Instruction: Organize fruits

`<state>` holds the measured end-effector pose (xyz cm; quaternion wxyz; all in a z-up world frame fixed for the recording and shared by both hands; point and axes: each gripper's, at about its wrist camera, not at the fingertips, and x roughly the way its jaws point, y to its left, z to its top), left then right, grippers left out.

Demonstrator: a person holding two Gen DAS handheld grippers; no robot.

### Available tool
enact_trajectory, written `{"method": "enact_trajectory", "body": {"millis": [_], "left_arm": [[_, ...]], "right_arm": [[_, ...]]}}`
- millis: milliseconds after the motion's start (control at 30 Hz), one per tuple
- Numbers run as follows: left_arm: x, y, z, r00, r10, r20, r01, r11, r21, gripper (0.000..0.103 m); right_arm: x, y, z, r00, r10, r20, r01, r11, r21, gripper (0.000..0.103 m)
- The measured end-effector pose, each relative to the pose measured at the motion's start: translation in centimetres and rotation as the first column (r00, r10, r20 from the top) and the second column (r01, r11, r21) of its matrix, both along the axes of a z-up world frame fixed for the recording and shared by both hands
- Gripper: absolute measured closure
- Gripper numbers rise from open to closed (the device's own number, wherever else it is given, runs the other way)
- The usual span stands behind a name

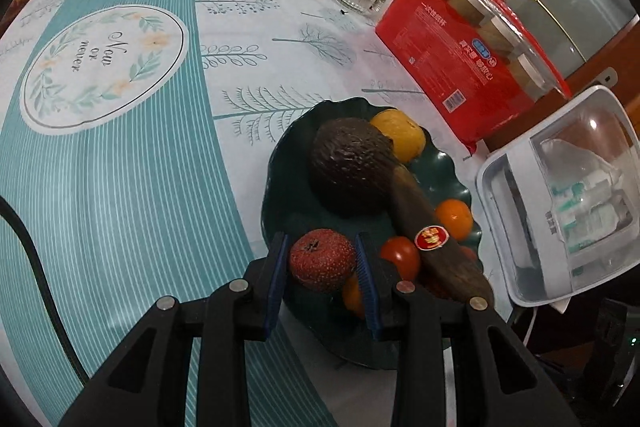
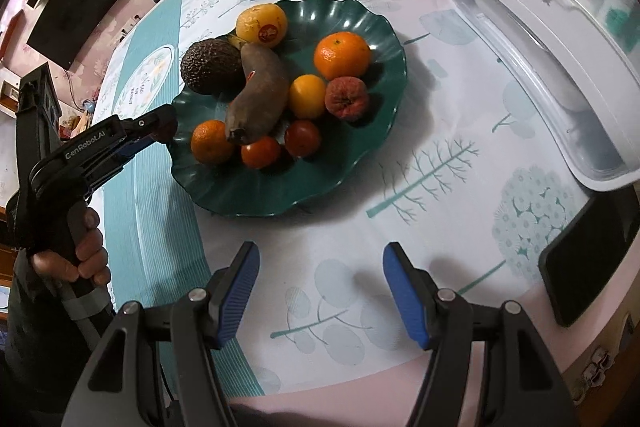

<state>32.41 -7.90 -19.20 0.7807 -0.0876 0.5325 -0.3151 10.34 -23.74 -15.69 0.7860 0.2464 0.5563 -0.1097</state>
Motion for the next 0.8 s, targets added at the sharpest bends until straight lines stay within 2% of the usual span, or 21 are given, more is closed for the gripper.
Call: {"method": "enact_trajectory", "body": {"millis": [100, 200, 300, 400, 533, 667, 733, 800], "left_arm": [[-0.9, 0.1, 0.6, 1.000, 0.020, 0.004, -0.020, 1.000, -0.005, 0.068], [-2.0, 0.3, 1.1, 0.998, 0.060, -0.005, -0.060, 0.998, 0.007, 0.049], [-3.6, 0.5, 1.5, 0.991, 0.130, -0.015, -0.129, 0.991, 0.045, 0.047], [-5.9, 1.1, 1.8, 0.974, 0.227, -0.025, -0.225, 0.972, 0.070, 0.038], [-9.8, 2.4, 2.1, 0.933, 0.357, -0.043, -0.352, 0.932, 0.089, 0.036], [-13.9, 4.0, 2.7, 0.886, 0.461, -0.047, -0.454, 0.884, 0.114, 0.030], [-15.9, 4.5, 2.9, 0.872, 0.486, -0.050, -0.476, 0.868, 0.145, 0.030], [-17.7, 4.8, 3.3, 0.873, 0.484, -0.058, -0.469, 0.867, 0.172, 0.030]], "right_arm": [[-0.2, -0.3, 0.4, 1.000, 0.024, 0.008, -0.024, 1.000, -0.003, 0.038], [-0.3, -0.5, 1.0, 0.997, 0.079, 0.027, -0.079, 0.997, -0.001, 0.036], [-0.3, -1.0, 1.5, 0.988, 0.152, 0.038, -0.152, 0.988, -0.003, 0.031], [-0.3, -1.2, 2.1, 0.969, 0.242, 0.052, -0.242, 0.970, -0.014, 0.028], [-0.9, -0.8, 3.2, 0.907, 0.410, 0.093, -0.403, 0.911, -0.085, 0.022], [-2.3, -0.2, 4.3, 0.848, 0.514, 0.127, -0.500, 0.856, -0.131, 0.017], [-2.9, 0.2, 4.7, 0.826, 0.545, 0.144, -0.528, 0.837, -0.143, 0.010], [-3.7, 0.8, 5.0, 0.808, 0.567, 0.160, -0.551, 0.823, -0.139, 0.007]]}}
